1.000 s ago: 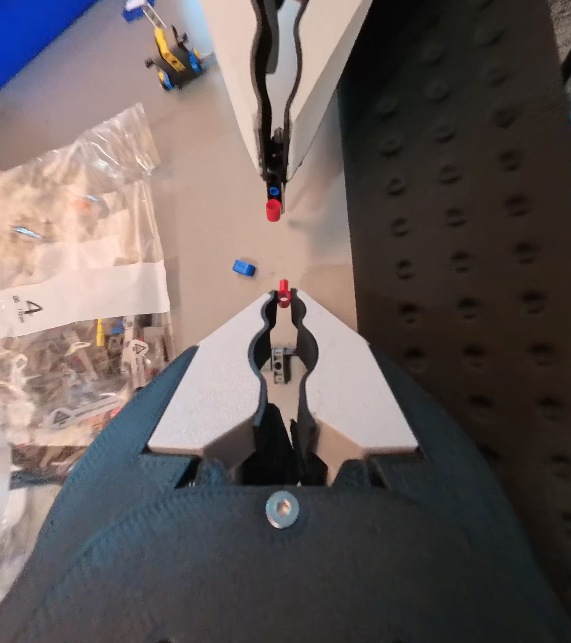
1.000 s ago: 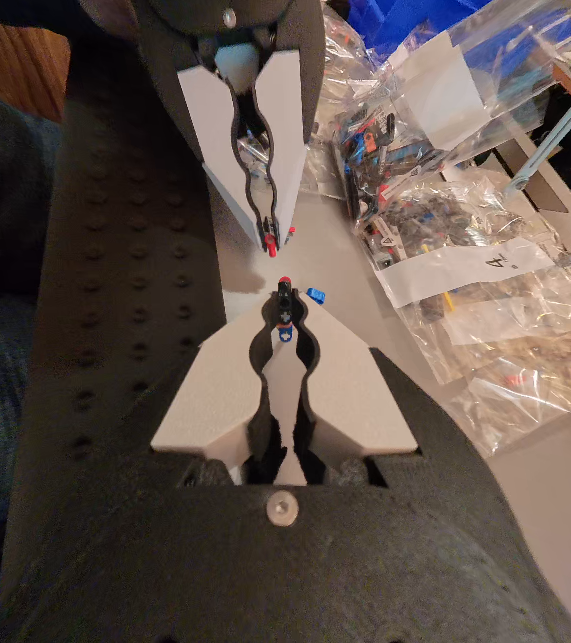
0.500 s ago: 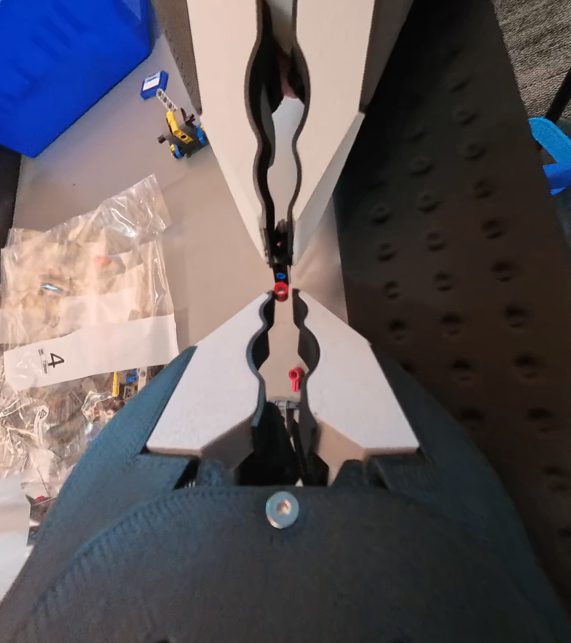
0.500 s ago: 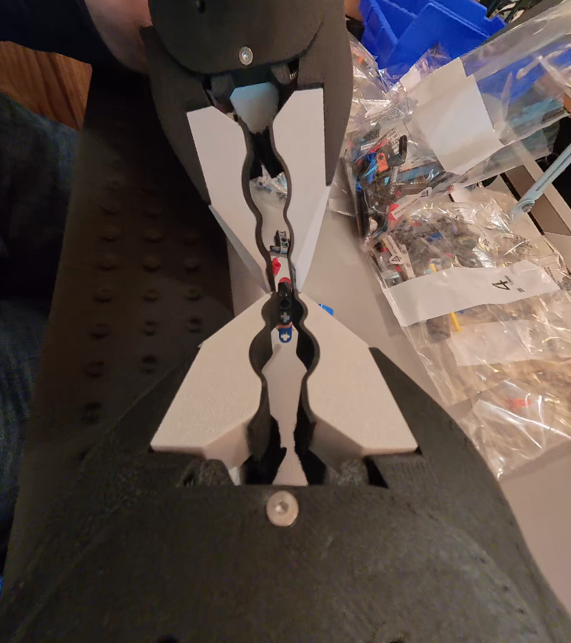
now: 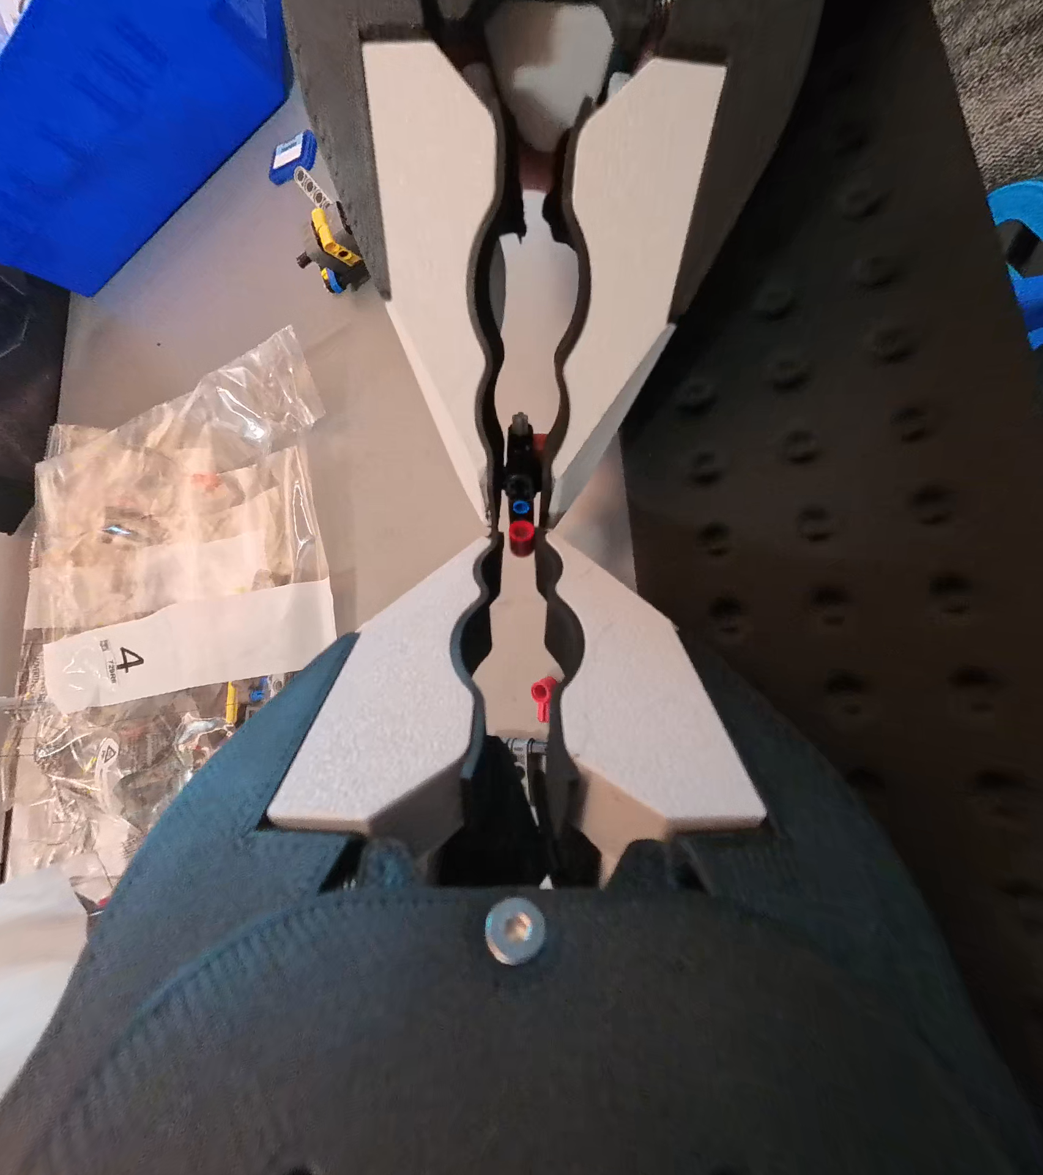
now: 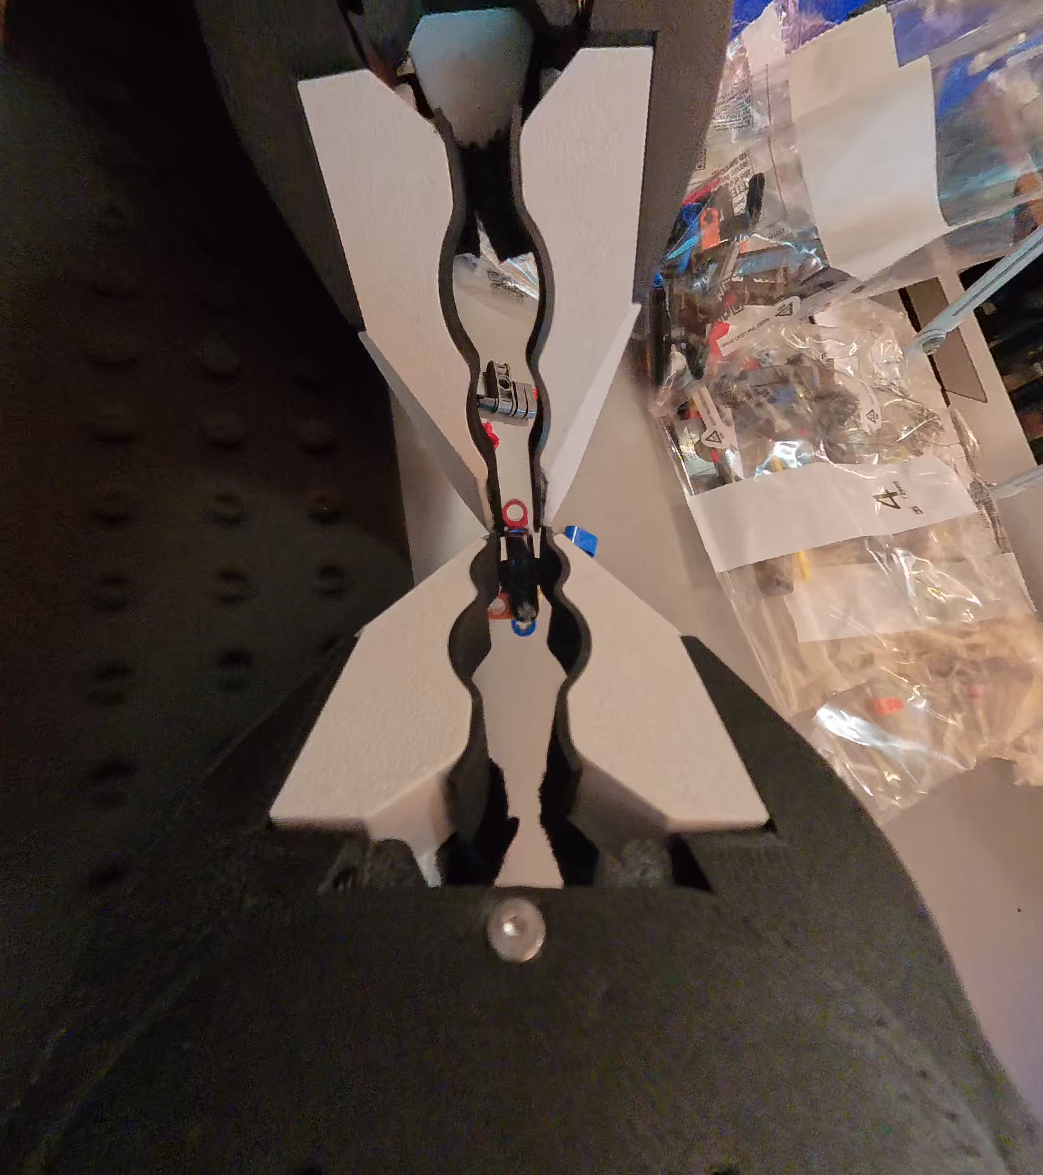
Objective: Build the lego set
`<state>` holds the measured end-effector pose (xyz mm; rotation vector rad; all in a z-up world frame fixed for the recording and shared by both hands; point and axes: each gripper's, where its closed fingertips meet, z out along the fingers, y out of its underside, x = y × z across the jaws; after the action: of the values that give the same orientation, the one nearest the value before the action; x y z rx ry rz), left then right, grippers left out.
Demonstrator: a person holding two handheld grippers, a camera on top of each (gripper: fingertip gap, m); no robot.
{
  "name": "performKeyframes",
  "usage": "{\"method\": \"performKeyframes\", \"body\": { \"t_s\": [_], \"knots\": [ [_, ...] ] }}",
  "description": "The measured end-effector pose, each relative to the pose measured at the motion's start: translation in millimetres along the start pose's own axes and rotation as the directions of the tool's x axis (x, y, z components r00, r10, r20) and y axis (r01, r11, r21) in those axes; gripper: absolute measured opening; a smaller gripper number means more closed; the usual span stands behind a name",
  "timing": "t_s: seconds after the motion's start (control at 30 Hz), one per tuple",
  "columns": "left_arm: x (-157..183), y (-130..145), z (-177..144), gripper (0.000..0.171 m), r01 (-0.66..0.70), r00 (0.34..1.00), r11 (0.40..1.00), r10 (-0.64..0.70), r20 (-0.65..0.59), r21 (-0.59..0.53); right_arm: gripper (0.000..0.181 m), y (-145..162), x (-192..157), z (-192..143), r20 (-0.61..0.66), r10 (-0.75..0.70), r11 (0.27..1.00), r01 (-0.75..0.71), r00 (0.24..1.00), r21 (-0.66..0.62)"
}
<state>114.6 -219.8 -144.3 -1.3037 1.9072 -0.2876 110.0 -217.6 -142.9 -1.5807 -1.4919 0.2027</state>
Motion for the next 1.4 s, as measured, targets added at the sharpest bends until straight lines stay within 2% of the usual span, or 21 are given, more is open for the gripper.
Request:
{"method": "performKeyframes", "body": {
  "t_s": [0.27,0.63,0.87,1.03,1.13,1.3,1.4],
  "knots": [
    [2.6,2.8,1.2,0.007,-0.064,0.998,0.997,0.064,0.028,-0.034,0.01,4.1,-1.5,4.0,-0.001,-0.007,0.999,0.007,1.0,-0.036],
    [4.3,-3.6,-4.1,0.006,-0.076,0.996,0.997,0.075,0.052,0.006,0.009,5.6,-3.8,5.2,0.013,-0.005,0.999,0.006,1.0,-0.046],
    [8.2,-5.0,-1.7,0.005,-0.141,0.986,0.99,0.143,0.082,-0.023,0.009,11.2,-6.6,10.8,0.004,-0.042,0.994,0.042,0.999,-0.099],
    [7.5,-6.1,-2.4,0.007,-0.065,0.997,0.998,0.064,0.046,0.019,0.009,9.4,-7.3,9.5,0.024,-0.02,0.997,0.022,1.0,-0.077],
    [8.6,-15.6,-7.2,0.008,-0.08,0.996,0.995,0.077,0.054,0.058,0.009,9.6,-9.3,10.2,0.032,-0.029,0.996,0.031,0.999,-0.082],
    [7.9,-9.4,-3.4,0.0,-0.086,0.995,0.996,0.085,0.049,0.006,0.009,8.8,-10.3,10.2,0.036,-0.031,0.996,0.034,0.999,-0.078],
    [8.5,-8.0,-4.2,0.005,-0.078,0.996,0.997,0.078,0.046,0.008,0.009,8.3,-9.8,10.1,0.041,-0.017,0.997,0.02,0.999,-0.072]
  ]
}}
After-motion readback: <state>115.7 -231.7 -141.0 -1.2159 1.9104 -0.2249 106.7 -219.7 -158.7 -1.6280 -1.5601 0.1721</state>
